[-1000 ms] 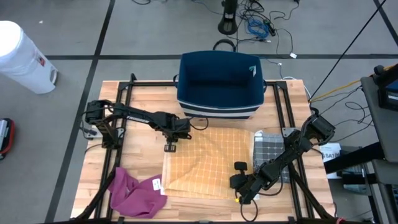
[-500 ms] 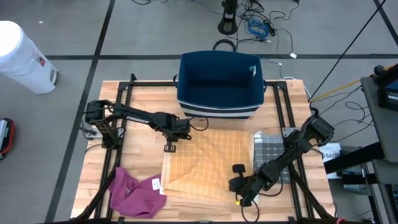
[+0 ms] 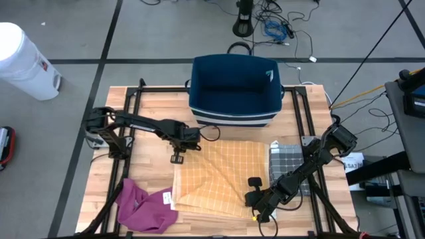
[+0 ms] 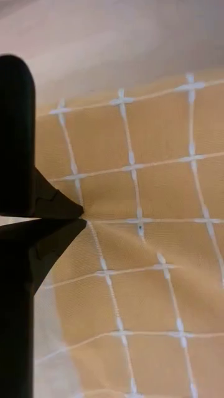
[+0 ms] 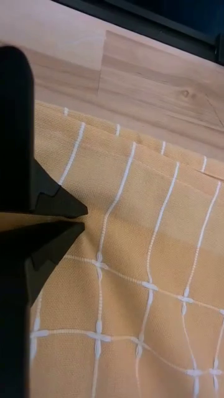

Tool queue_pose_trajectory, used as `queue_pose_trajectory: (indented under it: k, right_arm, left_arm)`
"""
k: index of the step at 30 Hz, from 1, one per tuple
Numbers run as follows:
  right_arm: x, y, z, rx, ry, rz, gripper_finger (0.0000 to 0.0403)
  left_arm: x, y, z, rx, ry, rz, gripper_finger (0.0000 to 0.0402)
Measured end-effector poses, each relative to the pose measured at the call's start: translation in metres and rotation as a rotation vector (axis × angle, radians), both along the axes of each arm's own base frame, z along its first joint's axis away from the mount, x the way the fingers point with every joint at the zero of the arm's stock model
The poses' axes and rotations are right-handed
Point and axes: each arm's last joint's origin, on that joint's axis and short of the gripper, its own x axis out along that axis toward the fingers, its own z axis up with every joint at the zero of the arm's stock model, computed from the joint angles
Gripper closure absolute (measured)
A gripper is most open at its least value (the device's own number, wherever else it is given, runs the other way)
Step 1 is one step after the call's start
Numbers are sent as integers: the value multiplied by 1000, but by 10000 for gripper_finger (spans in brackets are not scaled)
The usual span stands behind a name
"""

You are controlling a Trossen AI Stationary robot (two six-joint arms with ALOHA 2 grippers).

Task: Fold towel
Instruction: Fold the orange patterned towel

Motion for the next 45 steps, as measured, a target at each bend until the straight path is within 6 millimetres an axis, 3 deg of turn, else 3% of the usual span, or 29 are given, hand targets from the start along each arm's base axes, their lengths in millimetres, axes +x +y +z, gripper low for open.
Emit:
queue_pose_trajectory:
  k: [9, 15, 29, 32, 36, 45]
  right_arm:
    - [0, 0, 0, 4, 0, -5, 388]
    - [0, 0, 0, 12, 3, -18, 388]
    - [0, -1, 0, 12, 4, -13, 388]
    - [0, -1, 0, 14, 5, -15, 388]
    - [0, -1, 0, 14, 4, -16, 388]
    - [1, -1, 0, 4, -4, -1, 387]
  left_arm:
    - [-4, 3, 18, 145, -61, 22, 401]
    - [-10, 1, 17, 85, 0, 16, 394]
    - [-7, -15, 23, 140, -3, 8, 253]
    - [-1, -29, 32, 12, -39, -26, 245]
    - [1, -65, 38, -194, -63, -121, 244]
    - [-14, -138, 39, -214, -68, -218, 244]
